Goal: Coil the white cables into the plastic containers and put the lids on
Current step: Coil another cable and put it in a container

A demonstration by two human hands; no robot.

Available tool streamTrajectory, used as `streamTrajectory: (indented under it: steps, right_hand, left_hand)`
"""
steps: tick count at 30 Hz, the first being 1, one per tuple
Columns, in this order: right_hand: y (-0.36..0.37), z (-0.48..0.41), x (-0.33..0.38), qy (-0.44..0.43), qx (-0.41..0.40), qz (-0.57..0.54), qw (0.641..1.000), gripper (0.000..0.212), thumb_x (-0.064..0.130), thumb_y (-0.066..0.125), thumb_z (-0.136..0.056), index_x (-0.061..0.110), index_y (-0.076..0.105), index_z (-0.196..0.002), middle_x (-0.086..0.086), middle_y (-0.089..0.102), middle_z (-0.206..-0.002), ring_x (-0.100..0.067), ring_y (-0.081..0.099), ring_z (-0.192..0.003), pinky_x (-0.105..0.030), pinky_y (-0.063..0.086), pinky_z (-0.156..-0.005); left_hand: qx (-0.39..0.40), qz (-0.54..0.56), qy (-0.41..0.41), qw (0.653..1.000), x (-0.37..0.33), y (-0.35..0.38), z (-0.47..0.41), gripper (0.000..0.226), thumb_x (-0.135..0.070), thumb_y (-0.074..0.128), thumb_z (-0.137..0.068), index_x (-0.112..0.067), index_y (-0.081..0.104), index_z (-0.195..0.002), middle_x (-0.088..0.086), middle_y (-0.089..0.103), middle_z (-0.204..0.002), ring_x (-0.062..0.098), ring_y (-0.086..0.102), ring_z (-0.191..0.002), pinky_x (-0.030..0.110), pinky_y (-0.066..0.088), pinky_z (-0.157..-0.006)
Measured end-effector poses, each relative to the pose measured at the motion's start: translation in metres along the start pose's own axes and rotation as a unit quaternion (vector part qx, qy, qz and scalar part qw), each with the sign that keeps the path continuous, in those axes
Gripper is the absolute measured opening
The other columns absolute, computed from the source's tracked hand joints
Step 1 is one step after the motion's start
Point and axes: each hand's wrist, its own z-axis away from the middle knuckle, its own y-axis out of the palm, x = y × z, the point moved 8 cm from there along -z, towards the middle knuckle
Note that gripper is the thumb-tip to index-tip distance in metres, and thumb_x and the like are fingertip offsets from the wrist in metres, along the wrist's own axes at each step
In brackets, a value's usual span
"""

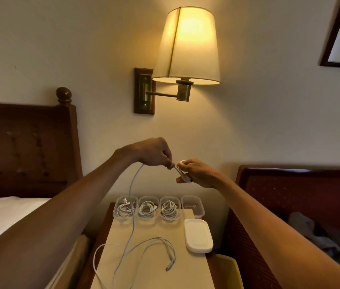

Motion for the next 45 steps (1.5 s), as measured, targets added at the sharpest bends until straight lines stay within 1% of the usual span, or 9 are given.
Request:
streamTrajectory:
  steps: [5,12,18,24,30,33,36,40,45]
  right_hand:
    - [0.017,0.012,-0.003,0.019,0.081,-0.127,0.988,0.048,0.023,0.032,-0.106,-0.018,0.043,-0.130,-0.032,0.050,-0.133,-0.028,0.072,-0.085,-0.027,0.058,-0.076]
    - [0.040,0.028,0.025,-0.031,0.159,-0.269,0.949,0.053,0.029,0.022,-0.107,-0.012,0.053,-0.120,-0.024,0.066,-0.112,-0.014,0.062,-0.063,-0.016,0.050,-0.057]
    - [0.023,0.021,0.037,-0.104,0.099,-0.410,0.901,0.043,0.025,0.030,-0.106,-0.007,0.056,-0.118,-0.016,0.068,-0.103,-0.010,0.062,-0.061,-0.014,0.050,-0.053]
    - [0.006,0.009,0.037,-0.167,-0.012,-0.404,0.899,0.044,0.025,0.033,-0.106,-0.009,0.048,-0.130,-0.023,0.058,-0.130,-0.031,0.063,-0.113,-0.034,0.055,-0.092]
    - [-0.029,0.001,0.014,-0.139,-0.165,-0.243,0.946,0.034,0.026,0.048,-0.102,-0.005,0.062,-0.109,-0.035,0.060,-0.113,-0.047,0.056,-0.115,-0.048,0.048,-0.096]
    - [-0.022,-0.003,0.000,-0.099,-0.133,-0.092,0.982,0.061,0.042,0.043,-0.101,-0.016,0.057,-0.109,-0.037,0.060,-0.106,-0.045,0.059,-0.095,-0.056,0.047,-0.088]
    - [-0.004,-0.002,-0.010,-0.080,-0.055,-0.019,0.995,0.070,0.057,0.034,-0.097,-0.008,0.059,-0.089,-0.028,0.060,-0.084,-0.035,0.059,-0.078,-0.048,0.046,-0.078]
    - [0.021,0.007,-0.018,-0.051,0.064,-0.082,0.993,0.073,0.047,0.020,-0.105,-0.017,0.054,-0.115,-0.025,0.070,-0.098,-0.031,0.070,-0.086,-0.035,0.055,-0.079]
    - [0.043,0.011,0.001,-0.051,0.116,-0.144,0.981,0.075,0.052,0.019,-0.103,-0.007,0.064,-0.118,0.001,0.046,-0.059,-0.011,0.037,-0.053,-0.025,0.030,-0.054]
  left_hand:
    - [-0.051,0.048,0.008,0.998,0.019,-0.017,0.006,0.019,-0.032,0.073,-0.087,-0.016,0.077,-0.097,-0.009,0.070,-0.083,0.008,0.061,-0.081,0.024,0.043,-0.065]
    - [-0.166,0.114,0.012,0.979,0.057,-0.019,0.005,0.022,-0.037,0.077,-0.081,-0.017,0.079,-0.090,-0.005,0.070,-0.077,0.013,0.063,-0.075,0.029,0.048,-0.060]
    - [-0.152,0.207,-0.036,0.966,0.077,0.025,0.005,0.023,-0.030,0.057,-0.099,-0.022,0.077,-0.091,0.002,0.062,-0.067,0.011,0.046,-0.055,0.032,0.039,-0.056]
    - [-0.068,0.231,-0.046,0.970,0.037,0.080,0.009,0.030,-0.033,0.045,-0.105,-0.015,0.069,-0.110,0.003,0.056,-0.069,0.011,0.051,-0.051,0.022,0.042,-0.046]
    - [0.009,0.154,-0.033,0.988,0.016,0.077,0.012,0.030,-0.024,0.045,-0.105,-0.013,0.073,-0.106,-0.003,0.056,-0.064,0.001,0.047,-0.043,0.017,0.039,-0.047]
    - [-0.001,0.069,0.001,0.998,0.009,0.052,0.011,0.027,-0.027,0.053,-0.102,-0.017,0.078,-0.097,-0.011,0.057,-0.061,0.007,0.045,-0.053,0.024,0.035,-0.053]
    - [-0.010,0.054,0.011,0.998,0.009,0.027,0.015,0.020,-0.034,0.063,-0.096,-0.023,0.078,-0.089,-0.016,0.064,-0.067,0.003,0.051,-0.060,0.026,0.039,-0.060]
    - [-0.042,0.076,0.021,0.996,0.014,-0.003,0.015,0.020,-0.034,0.071,-0.089,-0.016,0.077,-0.095,-0.009,0.072,-0.084,0.006,0.063,-0.081,0.026,0.047,-0.069]
    - [-0.138,0.137,0.016,0.981,0.039,-0.017,0.007,0.024,-0.036,0.078,-0.081,-0.015,0.078,-0.094,-0.003,0.074,-0.086,0.012,0.067,-0.085,0.035,0.057,-0.075]
